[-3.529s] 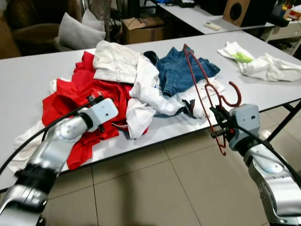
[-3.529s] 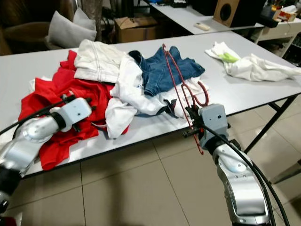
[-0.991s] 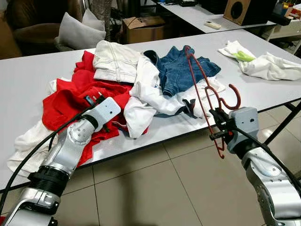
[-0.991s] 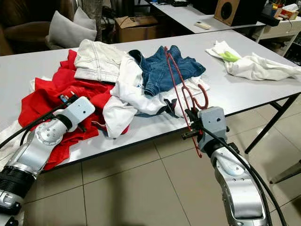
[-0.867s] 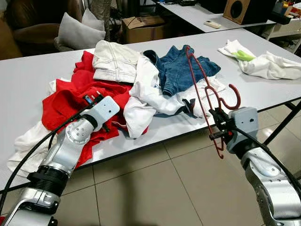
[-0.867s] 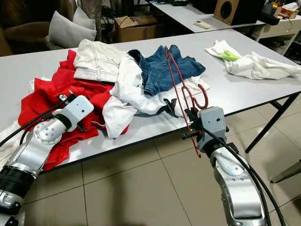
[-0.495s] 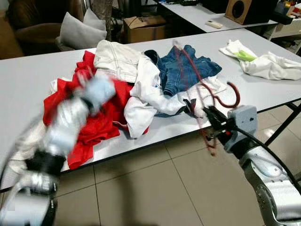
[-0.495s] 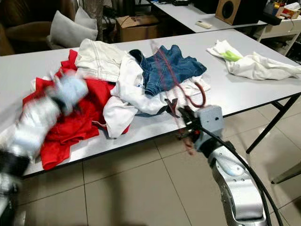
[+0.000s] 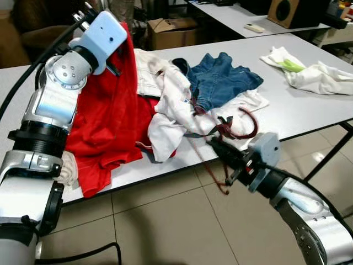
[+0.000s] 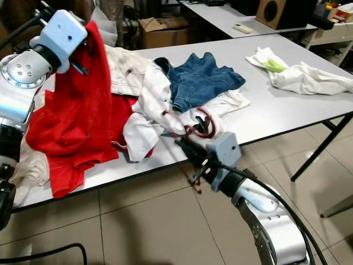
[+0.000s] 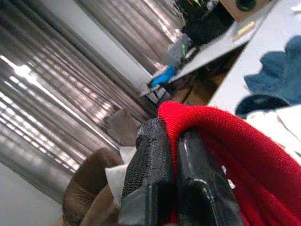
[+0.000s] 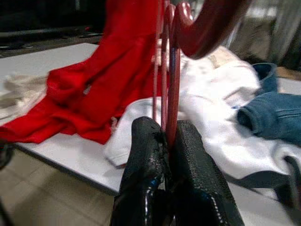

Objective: Hang hanger

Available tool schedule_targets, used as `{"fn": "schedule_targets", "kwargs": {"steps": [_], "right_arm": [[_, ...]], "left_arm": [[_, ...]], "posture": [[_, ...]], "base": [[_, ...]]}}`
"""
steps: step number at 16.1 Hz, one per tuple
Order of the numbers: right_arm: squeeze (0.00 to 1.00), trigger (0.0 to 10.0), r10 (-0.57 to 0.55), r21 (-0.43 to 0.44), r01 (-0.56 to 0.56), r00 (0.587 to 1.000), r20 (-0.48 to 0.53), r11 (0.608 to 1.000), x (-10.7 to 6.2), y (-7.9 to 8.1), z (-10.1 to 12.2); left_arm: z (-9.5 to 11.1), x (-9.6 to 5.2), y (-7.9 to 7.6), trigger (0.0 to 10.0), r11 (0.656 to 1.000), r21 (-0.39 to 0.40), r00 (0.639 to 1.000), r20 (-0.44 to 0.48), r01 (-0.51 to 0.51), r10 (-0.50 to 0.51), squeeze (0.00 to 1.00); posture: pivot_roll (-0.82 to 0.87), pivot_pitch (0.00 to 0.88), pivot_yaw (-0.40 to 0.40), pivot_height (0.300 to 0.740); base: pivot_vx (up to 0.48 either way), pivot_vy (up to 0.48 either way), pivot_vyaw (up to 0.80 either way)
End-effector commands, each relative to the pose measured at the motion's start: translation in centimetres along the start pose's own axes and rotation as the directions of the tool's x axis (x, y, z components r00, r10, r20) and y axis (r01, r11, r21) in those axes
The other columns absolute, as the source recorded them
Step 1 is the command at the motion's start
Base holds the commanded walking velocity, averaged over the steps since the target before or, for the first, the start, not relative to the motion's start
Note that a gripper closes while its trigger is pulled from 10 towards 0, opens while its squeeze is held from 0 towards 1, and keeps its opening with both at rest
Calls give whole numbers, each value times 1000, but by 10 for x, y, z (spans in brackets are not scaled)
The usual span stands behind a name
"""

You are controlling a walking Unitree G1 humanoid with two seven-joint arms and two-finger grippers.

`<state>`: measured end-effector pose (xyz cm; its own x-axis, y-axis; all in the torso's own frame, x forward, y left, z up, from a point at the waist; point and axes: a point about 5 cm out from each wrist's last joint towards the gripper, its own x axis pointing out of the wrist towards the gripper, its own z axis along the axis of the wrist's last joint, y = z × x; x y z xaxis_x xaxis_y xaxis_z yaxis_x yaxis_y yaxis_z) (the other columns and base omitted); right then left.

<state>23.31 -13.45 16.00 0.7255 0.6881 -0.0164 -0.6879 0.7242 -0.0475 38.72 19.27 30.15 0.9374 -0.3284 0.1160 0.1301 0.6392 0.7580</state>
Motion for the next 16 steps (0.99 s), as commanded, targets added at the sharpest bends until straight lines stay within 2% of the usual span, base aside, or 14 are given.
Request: {"fn": "schedule_targets", "kwargs": {"steps": [1,3,5,6,7,8,9,11,12,14,16], "right_arm": [[0,10000,62,27,-62,998,-16,998,-1,5,-1],[0,10000,103,44,-102,994,-29,994,0,6,1],[0,10000,135,74,-130,989,-65,989,1,4,-3],[0,10000,137,93,-125,981,-140,988,1,1,-13],[0,10000,119,104,-99,971,-209,990,0,-3,-23],[0,10000,82,126,-54,970,-229,991,3,-10,-27],[0,10000,53,152,-18,972,-230,988,5,-16,-28],[0,10000,29,193,12,978,-209,981,12,-24,-26],[0,10000,32,214,12,980,-198,977,15,-24,-27],[0,10000,35,219,9,980,-197,976,21,-20,-31],[0,10000,53,259,-20,991,-121,966,24,-14,-22]], "left_arm": [[11,6,0,0,997,20,997,24,68,-69,0],[12,9,-11,0,988,45,989,13,147,-148,0],[11,11,-34,0,968,82,971,-5,239,-239,0],[16,14,-47,824,959,81,962,5,272,-273,0],[23,15,-56,3843,948,90,951,15,306,-309,0],[28,16,-63,7451,934,102,938,18,343,-346,0],[32,15,-69,10000,917,126,924,9,378,-382,0],[37,10,-77,10000,880,116,886,7,461,-465,0],[37,9,-79,10000,874,120,880,-2,472,-475,1000],[34,4,-81,10000,858,116,865,-26,500,-500,1000],[31,2,-86,10000,839,104,845,-34,533,-533,1000]], "posture": [[-118,0,-3,740],[-115,0,-17,740],[-106,0,-31,740],[-102,0,-40,740],[-96,0,-51,740],[-90,0,-61,740],[-78,0,-72,740],[-53,0,-91,740],[-40,0,-96,740],[-41,0,-82,740],[-68,0,-54,740]], "base": [[0,0,0],[0,0,0],[0,0,0],[0,0,0],[0,0,0],[0,0,0],[0,0,0],[0,0,0],[0,0,0],[0,0,0],[0,0,0]]}}
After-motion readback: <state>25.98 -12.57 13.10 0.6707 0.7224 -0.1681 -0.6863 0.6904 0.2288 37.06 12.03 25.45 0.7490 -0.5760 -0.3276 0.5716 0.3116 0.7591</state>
